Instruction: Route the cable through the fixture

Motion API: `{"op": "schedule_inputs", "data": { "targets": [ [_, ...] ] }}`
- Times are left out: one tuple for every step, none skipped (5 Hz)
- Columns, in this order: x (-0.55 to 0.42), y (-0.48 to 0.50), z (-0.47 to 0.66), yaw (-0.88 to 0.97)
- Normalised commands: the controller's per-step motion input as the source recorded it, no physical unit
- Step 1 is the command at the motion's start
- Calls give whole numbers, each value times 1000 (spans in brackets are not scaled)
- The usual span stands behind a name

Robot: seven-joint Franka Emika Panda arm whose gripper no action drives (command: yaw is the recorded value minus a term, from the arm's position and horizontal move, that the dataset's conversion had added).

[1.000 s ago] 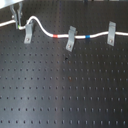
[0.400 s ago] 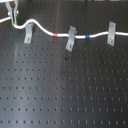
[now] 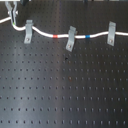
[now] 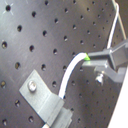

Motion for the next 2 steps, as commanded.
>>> {"op": "schedule_inputs", "data": {
  "targets": [
    [-160,-18,-1,0],
    [-325,-26,0,0]
  ]
}}
